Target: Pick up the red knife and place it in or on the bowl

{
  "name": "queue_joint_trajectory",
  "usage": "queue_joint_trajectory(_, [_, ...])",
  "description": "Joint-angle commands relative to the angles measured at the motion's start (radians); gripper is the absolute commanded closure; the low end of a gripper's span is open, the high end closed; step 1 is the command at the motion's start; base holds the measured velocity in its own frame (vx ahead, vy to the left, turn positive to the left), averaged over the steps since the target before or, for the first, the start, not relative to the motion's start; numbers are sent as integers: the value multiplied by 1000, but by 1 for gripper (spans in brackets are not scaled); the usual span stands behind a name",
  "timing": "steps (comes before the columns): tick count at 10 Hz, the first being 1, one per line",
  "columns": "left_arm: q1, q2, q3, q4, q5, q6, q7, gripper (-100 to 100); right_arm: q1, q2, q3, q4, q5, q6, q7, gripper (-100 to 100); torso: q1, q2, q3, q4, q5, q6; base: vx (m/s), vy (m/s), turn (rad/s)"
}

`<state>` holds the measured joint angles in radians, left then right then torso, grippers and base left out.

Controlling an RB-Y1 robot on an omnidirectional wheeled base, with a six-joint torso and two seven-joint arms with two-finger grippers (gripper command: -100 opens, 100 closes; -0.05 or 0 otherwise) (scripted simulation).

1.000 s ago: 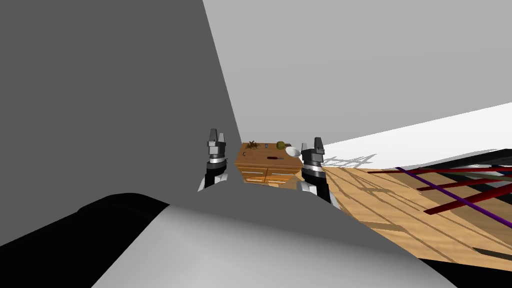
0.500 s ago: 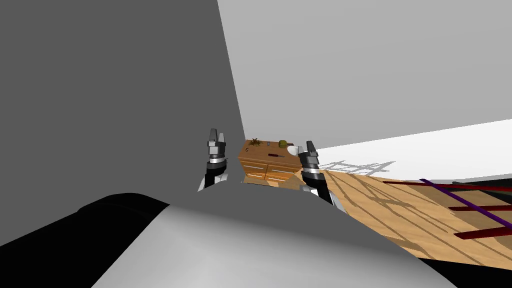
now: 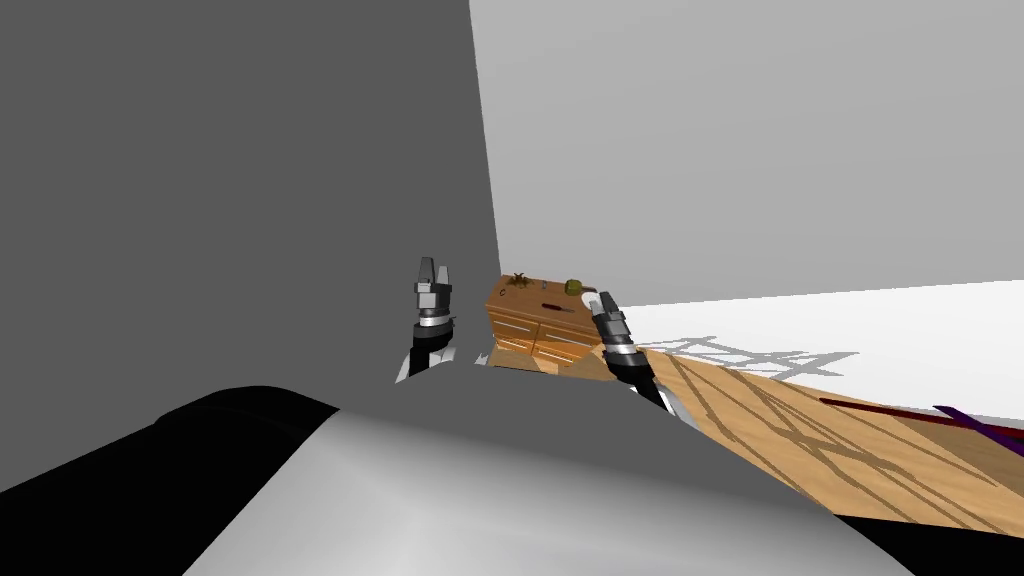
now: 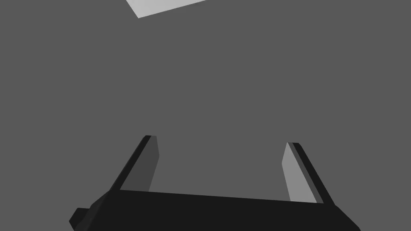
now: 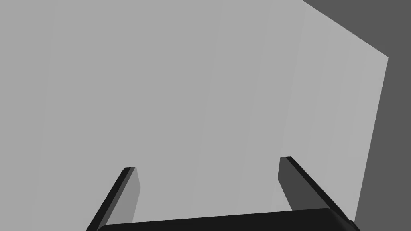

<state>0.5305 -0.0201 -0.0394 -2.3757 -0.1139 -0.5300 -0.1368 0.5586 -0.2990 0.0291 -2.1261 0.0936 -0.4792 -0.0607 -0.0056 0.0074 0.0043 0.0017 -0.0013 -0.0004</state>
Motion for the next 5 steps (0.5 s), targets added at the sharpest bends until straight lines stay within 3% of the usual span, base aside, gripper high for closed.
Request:
queue_joint_trajectory(1, [0, 0, 0, 0, 0, 0, 0, 0, 25, -50, 20, 29, 25, -15, -5, -100, 0, 0, 0, 0, 0, 0, -209, -100, 364])
queue_joint_trajectory(2, [0, 0, 0, 0, 0, 0, 0, 0, 25, -68, 20, 29, 25, -15, -5, -100, -3, 4, 2, 1, 0, 0, -144, -82, 208])
queue_joint_trajectory(4, [0, 0, 0, 0, 0, 0, 0, 0, 54, -137, 48, 83, 59, -37, -14, -100, -2, -1, 0, 0, 0, 0, -139, -67, 460])
queue_joint_trajectory(5, [0, 0, 0, 0, 0, 0, 0, 0, 54, -163, 48, 83, 59, -37, -14, -100, -2, 2, 1, 0, 0, 0, -138, -52, 148])
